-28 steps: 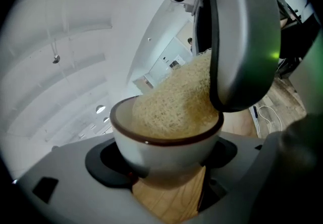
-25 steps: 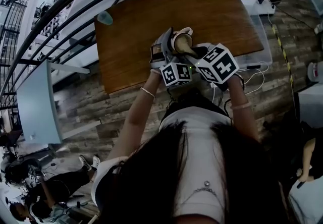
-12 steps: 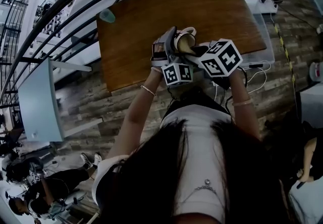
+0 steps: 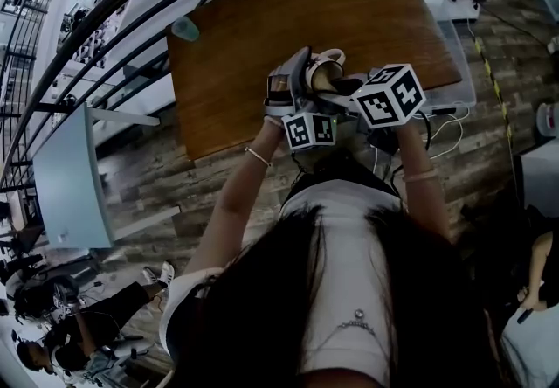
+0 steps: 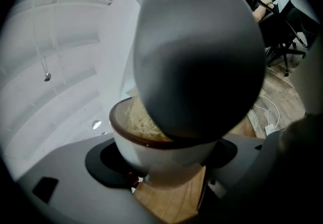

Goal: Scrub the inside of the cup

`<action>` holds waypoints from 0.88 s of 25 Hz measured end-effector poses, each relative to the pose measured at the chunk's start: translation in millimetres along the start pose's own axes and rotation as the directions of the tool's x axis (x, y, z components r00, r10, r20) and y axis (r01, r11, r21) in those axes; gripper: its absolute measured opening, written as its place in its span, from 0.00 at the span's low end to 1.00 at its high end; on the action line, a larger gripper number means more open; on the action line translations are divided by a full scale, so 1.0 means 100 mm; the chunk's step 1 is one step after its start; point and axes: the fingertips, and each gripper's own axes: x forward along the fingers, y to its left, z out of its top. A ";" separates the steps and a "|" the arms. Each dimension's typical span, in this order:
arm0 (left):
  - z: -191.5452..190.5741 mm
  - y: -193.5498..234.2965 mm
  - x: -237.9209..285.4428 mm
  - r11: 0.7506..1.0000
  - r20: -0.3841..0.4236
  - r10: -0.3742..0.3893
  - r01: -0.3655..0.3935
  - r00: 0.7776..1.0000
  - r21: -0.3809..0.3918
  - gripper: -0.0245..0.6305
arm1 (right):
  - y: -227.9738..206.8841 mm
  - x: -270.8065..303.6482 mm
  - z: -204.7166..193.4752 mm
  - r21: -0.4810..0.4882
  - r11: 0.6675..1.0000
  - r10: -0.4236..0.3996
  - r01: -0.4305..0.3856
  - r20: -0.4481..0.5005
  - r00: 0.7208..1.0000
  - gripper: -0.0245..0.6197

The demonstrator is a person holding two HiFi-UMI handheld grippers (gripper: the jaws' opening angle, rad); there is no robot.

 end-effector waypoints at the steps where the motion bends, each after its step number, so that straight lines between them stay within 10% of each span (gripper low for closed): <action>1: 0.01 0.00 -0.01 1.000 0.002 0.001 -0.001 1.000 0.000 0.67 | 0.01 0.00 0.01 0.012 1.000 0.011 -0.011 0.010 1.000 0.17; 22: 0.12 0.17 -0.09 0.997 0.040 0.077 -0.076 0.996 -0.014 0.67 | 0.15 -0.12 0.33 0.236 0.930 0.208 -0.282 0.295 0.932 0.16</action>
